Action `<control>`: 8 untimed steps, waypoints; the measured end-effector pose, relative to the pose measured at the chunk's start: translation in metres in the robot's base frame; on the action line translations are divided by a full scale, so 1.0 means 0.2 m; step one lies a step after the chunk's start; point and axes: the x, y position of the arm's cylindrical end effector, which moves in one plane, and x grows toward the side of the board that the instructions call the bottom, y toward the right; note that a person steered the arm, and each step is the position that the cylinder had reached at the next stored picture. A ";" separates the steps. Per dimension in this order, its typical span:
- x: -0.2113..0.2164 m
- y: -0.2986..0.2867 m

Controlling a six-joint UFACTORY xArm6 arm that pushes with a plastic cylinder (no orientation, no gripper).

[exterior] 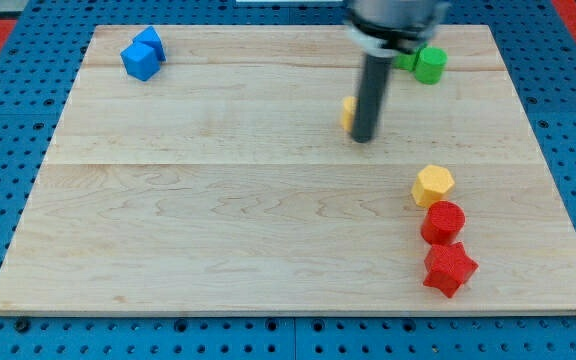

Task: Push the yellow heart to the top of the board

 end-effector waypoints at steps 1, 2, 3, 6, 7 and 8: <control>-0.12 -0.11; -0.10 -0.06; -0.13 -0.08; -0.34 -0.16; -0.09 -0.30; 0.00 -0.26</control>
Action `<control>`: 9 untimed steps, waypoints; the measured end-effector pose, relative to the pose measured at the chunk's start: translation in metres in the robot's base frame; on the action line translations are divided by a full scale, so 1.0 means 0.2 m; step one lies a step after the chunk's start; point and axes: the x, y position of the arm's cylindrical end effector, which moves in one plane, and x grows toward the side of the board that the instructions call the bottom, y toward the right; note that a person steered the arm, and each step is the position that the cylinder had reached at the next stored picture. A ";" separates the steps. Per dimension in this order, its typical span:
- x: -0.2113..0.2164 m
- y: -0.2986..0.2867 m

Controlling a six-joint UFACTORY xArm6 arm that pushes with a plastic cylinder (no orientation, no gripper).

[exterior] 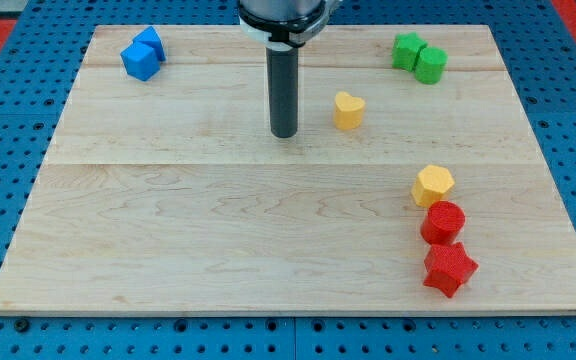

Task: Push the yellow heart to the top of the board

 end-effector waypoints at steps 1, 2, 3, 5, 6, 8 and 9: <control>0.00 0.23; 0.00 0.37; -0.16 0.42; -0.28 0.18; -0.21 0.21; -0.51 0.35; -0.41 0.19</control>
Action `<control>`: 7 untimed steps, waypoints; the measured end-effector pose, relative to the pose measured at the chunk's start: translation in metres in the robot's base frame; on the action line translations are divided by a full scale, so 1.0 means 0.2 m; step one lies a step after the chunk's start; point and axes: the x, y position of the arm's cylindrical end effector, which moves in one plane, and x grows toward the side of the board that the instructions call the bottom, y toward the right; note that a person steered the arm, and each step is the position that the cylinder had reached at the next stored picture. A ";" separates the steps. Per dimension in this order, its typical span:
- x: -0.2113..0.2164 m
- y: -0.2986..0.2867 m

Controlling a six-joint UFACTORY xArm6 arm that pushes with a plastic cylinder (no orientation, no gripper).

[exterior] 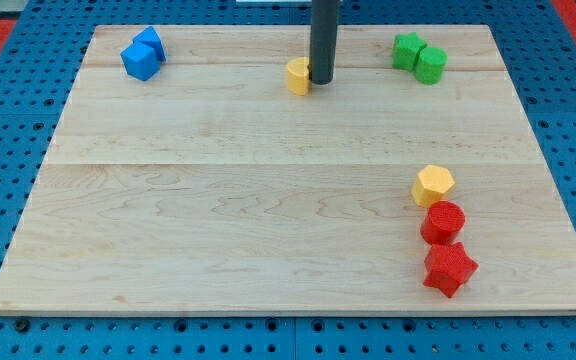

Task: Push the yellow heart to the top of the board

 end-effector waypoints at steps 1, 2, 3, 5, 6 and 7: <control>0.03 -0.14; -0.22 -0.34; -0.35 -0.36; 0.28 0.28; 0.40 0.70; 0.64 0.87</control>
